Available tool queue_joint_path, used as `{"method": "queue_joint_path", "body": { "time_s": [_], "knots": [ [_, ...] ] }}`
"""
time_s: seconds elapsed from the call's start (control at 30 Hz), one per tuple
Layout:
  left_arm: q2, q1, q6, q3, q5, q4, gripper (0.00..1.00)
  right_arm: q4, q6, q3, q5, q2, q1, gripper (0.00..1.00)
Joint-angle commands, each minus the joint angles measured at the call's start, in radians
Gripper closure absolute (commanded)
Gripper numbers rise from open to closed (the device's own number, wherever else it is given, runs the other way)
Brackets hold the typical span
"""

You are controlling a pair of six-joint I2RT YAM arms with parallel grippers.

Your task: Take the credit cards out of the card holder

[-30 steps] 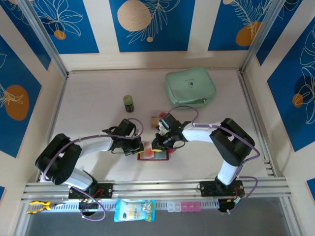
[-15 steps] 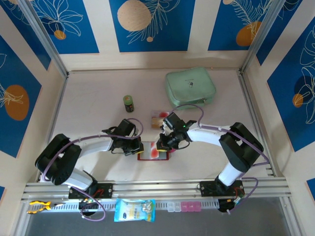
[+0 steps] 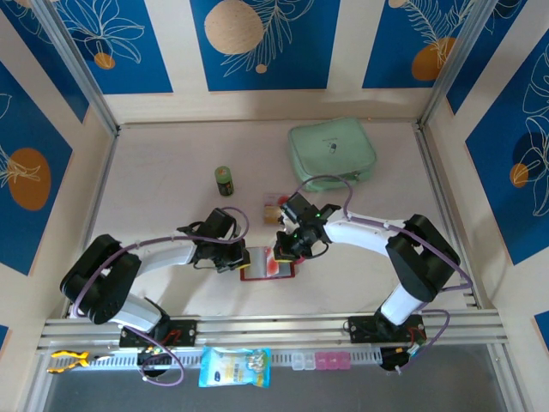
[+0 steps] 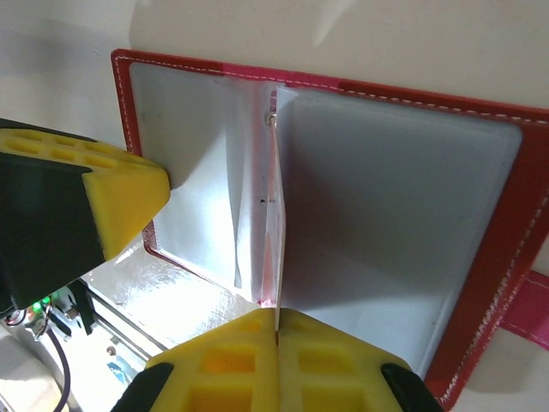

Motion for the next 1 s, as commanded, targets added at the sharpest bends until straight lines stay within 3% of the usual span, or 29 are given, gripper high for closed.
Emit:
{"method": "queue_joint_path", "body": {
  "time_s": [0.0,0.2,0.4,0.7,0.97],
  "knots": [
    [-0.004,-0.006,-0.003,-0.013,-0.015,-0.042,0.99,-0.071,-0.024,0.031,0.032,0.001,0.01,0.95],
    [-0.014,-0.006,-0.004,-0.013,-0.01,-0.03,0.98,-0.096,-0.054,0.055,0.039,-0.013,0.015,0.97],
    [-0.021,-0.005,0.005,-0.007,-0.007,-0.034,0.97,-0.125,-0.203,0.077,0.038,-0.069,0.023,0.99],
    [-0.05,-0.004,0.003,0.006,-0.008,-0.039,0.95,-0.314,-0.653,0.17,0.11,-0.145,0.037,1.0],
    [-0.121,-0.004,0.013,0.021,-0.031,-0.073,0.92,-0.499,-1.101,0.286,0.3,-0.136,0.045,1.0]
  ]
}}
